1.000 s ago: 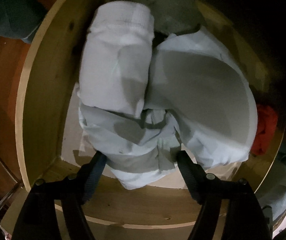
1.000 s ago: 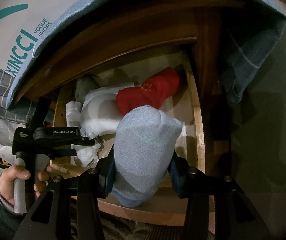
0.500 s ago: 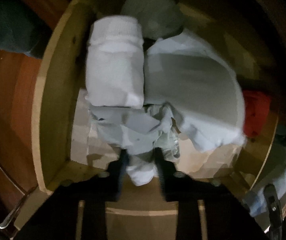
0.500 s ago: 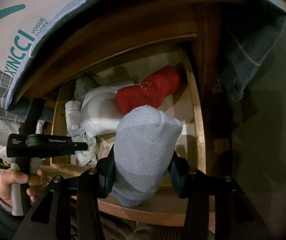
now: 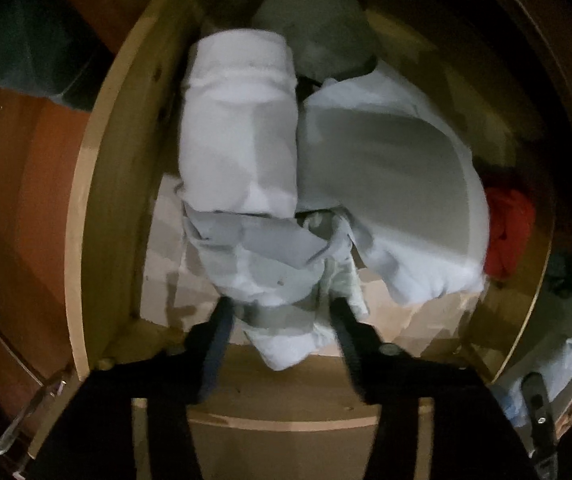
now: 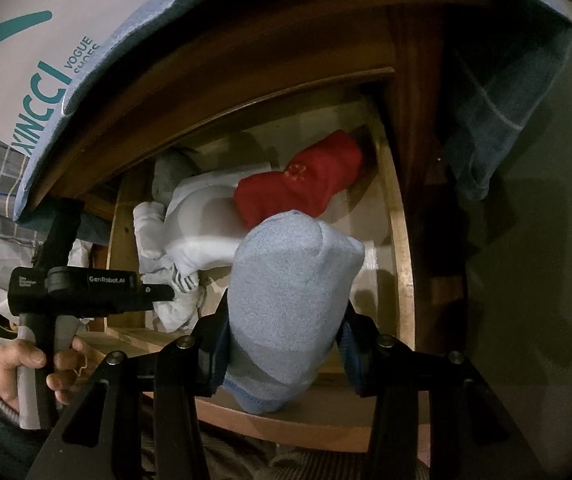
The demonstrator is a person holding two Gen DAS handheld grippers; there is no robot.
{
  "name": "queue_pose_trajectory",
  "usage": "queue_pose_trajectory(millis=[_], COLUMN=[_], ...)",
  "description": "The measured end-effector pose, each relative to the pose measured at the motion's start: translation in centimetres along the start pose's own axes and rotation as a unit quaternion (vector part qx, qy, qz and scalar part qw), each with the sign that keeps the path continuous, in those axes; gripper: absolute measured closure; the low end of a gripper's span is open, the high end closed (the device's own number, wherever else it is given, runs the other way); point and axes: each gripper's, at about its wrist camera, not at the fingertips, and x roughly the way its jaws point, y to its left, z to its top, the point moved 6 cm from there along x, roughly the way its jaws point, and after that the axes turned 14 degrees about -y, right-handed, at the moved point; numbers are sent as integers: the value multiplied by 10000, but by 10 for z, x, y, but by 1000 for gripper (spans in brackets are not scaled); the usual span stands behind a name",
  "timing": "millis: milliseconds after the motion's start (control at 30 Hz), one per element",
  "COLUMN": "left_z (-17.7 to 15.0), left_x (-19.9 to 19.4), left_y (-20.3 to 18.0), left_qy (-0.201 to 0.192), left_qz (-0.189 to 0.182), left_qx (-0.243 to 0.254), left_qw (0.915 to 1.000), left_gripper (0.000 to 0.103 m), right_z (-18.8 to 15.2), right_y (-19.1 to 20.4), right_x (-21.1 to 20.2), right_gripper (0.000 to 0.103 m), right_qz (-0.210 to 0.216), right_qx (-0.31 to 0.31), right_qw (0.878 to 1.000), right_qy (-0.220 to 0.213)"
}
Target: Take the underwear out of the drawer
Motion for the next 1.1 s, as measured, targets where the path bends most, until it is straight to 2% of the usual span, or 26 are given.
queue_pose_trajectory(millis=[200,400,567,733,800,1100], left_z=[0,5,10,14,14,17], left_x=[22,30,34,24,19,-4], left_y=[-1,0,0,-3,-5,-2], left_qy=[357,691,752,490,387,233], left_qz=[102,168,90,-19,8,-50], left_qx=[-173,-406,-504,-394,-312,-225], left_qw=[9992,9966,9959,9980,9988,9995], left_gripper=[31,28,27,50,55,63], right_z=[0,-2,-4,-5,-6,-6], right_y=[0,1,6,4,4,5], right_x=[1,4,7,9,8,8], right_gripper=[60,60,60,60,60,60], right_qz=[35,-40,-202,-205,-192,-185], right_qx=[10,-25,-240,-260,-252,-234], right_qw=[10000,10000,9994,9993,9994,9995], right_qy=[23,83,122,151,151,138])
